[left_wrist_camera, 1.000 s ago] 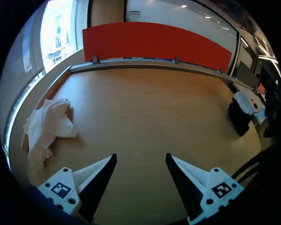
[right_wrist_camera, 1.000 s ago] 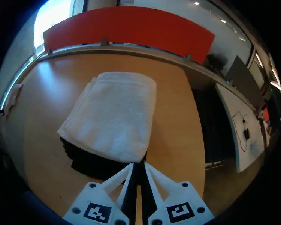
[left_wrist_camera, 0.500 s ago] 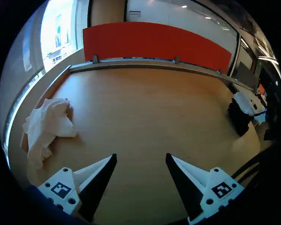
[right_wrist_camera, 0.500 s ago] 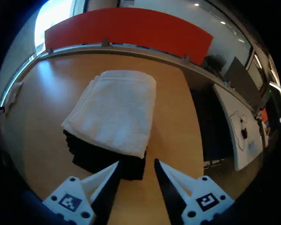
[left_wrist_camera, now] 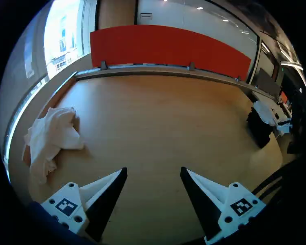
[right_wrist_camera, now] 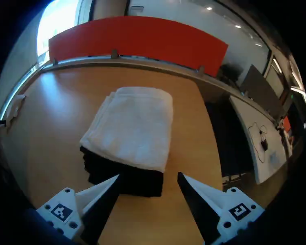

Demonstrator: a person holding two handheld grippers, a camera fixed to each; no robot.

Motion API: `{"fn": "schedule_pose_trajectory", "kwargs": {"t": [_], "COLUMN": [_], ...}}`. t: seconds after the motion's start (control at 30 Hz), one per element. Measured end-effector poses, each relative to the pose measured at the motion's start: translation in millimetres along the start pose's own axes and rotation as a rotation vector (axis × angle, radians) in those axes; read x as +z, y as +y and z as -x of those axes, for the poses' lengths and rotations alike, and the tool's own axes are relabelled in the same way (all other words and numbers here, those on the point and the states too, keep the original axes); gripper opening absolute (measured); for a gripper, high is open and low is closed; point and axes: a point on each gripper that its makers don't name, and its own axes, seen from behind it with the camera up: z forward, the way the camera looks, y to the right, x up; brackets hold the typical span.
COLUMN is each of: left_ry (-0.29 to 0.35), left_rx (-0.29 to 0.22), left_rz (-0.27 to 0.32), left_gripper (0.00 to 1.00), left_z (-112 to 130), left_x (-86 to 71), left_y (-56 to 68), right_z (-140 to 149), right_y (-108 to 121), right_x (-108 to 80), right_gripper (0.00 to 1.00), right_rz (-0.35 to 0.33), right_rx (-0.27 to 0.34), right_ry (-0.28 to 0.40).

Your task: Fold towel

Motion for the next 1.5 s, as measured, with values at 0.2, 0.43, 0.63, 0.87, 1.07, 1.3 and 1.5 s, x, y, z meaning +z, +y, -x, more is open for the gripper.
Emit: {"fn": "schedule_pose_trajectory", "kwargs": {"t": [0.2,0.43,0.63,0.87,1.07,1.3,1.5], "left_ry": [0.013,0.027,0.041,0.066,0.130,0.249,0.376], "left_rx": [-0.002,-0.002,-0.004,-0.005,-0.008,-0.027,-0.039], "left_rz": [0.002,0.000,-0.001,-0.006,-0.006,-0.022,-0.043], "left_gripper": [0.97,0.97,0.97,0.97,0.97,0.97,0.97], "left_z": [-3,-6,-11,-19,-36,-72,-115], "left_x": [-2.7,-3.3,-2.9,-1.0,0.5,1.3,-4.7], "left_y": [-1.9,-4.2,-5.0,-7.8,-9.3,-17.6,-29.4], "right_z": [-19,-50,-85,-104,-118,-133,-151], "right_y": [-13,-23,-30,-35,-41,-50,-61], "right_x": [-10.8,-25.0,-40.8,-48.9,-54.5,-57.7,-67.1], "right_gripper": [1.00,1.00,1.00,1.00,1.00,1.00,1.00], "right_rz": [0.013,0.048,0.067,0.077,0.076,0.067,0.056], "right_rx": [0.022,0.071,0.142,0.180,0.193,0.201,0.185], "right_ry": [0.082,0.221,0.380,0.470,0.515,0.555,0.600]}}
